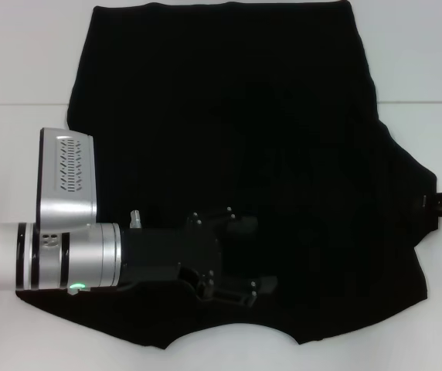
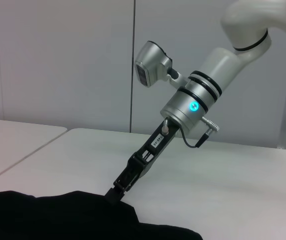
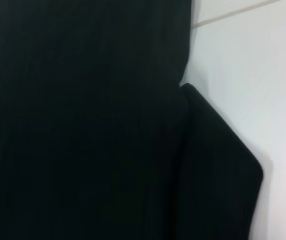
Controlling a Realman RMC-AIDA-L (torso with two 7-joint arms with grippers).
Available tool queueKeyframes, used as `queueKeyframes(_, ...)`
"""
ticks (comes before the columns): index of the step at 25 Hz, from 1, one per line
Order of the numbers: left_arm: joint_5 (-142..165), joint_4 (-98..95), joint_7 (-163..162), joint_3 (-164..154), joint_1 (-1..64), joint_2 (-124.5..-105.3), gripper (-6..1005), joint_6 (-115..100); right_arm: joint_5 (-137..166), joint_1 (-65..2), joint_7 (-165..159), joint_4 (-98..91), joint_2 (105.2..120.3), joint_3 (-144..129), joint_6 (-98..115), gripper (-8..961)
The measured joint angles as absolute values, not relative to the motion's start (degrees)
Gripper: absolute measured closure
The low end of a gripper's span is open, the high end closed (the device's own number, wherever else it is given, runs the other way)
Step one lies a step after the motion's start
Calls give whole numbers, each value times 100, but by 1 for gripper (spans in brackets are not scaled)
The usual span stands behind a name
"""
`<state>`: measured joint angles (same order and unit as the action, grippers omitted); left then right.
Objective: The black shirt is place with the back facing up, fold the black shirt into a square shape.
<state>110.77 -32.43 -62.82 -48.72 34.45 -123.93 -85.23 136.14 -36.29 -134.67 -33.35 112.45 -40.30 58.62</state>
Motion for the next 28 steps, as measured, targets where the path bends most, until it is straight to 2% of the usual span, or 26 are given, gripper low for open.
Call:
queueKeyframes(4, 11074, -3245, -6284, -4841, 3445, -12393, 49, -8524, 13615, -3638, -13461, -3377, 11334, -4033, 5773, 366)
queueKeyframes(9, 11072, -3261, -6284, -4835, 3445, -12393, 50, -8525, 13614, -3646, -13459, -3391, 11356, -4034, 5681, 599)
queueKeyframes(20, 11059, -3247, -6284, -4821, 3441, -12393, 50, -8516, 13566, -3618, -13321, -3401, 11354, -3964, 5634, 833)
queueKeyframes(23, 11018, -3244, -6288, -4815, 3436, -12393, 50, -8519, 13553, -3576, -13247, -3401, 11354, -3861, 5614, 951)
queueKeyframes(28, 10973, -3243, -6353, -4816, 3434, -12393, 50, -8549, 13410, -3424, -12878, -3402, 11369, -3357, 5653, 946)
